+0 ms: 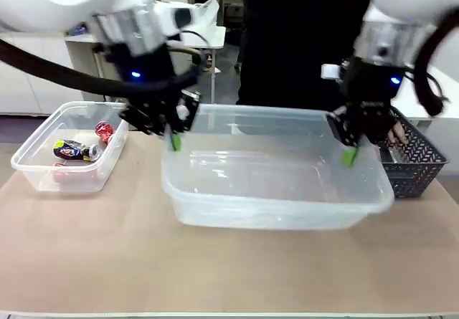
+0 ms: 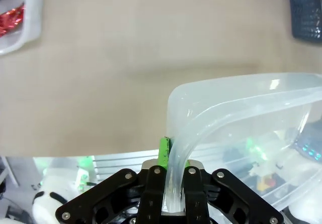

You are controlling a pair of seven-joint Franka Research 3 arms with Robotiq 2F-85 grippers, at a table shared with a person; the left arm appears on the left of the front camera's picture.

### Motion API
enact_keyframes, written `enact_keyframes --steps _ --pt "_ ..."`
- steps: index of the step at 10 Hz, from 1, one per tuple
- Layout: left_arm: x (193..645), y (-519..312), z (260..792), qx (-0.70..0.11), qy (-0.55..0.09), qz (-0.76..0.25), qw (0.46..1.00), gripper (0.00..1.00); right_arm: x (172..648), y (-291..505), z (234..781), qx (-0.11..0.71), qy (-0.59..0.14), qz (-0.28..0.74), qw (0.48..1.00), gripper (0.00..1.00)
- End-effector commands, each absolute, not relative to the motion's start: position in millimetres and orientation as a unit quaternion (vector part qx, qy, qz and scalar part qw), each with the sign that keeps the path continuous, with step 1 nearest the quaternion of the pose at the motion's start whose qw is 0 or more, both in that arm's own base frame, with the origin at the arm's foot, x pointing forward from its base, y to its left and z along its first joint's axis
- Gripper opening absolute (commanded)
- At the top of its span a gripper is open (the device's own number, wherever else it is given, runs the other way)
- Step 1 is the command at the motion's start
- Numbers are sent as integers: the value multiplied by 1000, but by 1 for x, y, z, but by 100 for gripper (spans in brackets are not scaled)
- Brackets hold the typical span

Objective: Sort the waste into each basket.
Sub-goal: Pick up the Organizing box on the right side of the table and lift it.

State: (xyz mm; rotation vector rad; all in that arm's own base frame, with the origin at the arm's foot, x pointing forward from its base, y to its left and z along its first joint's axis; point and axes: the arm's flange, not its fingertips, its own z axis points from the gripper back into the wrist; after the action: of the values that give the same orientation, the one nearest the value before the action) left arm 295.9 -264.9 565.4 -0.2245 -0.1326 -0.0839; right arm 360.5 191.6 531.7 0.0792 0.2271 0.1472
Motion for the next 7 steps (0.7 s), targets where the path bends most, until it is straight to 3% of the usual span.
enact_keyframes --steps 1,3,6,7 --pt "305 -215 567 -68 -99 -44 992 0 388 187 541 -16 190 62 980 0" --pt "326 -190 569 -67 -87 -28 994 0 397 210 557 -18 212 59 975 0" --pt "366 -166 567 -144 -51 -37 988 0 413 216 544 -13 207 36 978 0" --pt "332 -210 567 -123 -72 -29 989 0 419 213 534 -7 206 23 978 0"
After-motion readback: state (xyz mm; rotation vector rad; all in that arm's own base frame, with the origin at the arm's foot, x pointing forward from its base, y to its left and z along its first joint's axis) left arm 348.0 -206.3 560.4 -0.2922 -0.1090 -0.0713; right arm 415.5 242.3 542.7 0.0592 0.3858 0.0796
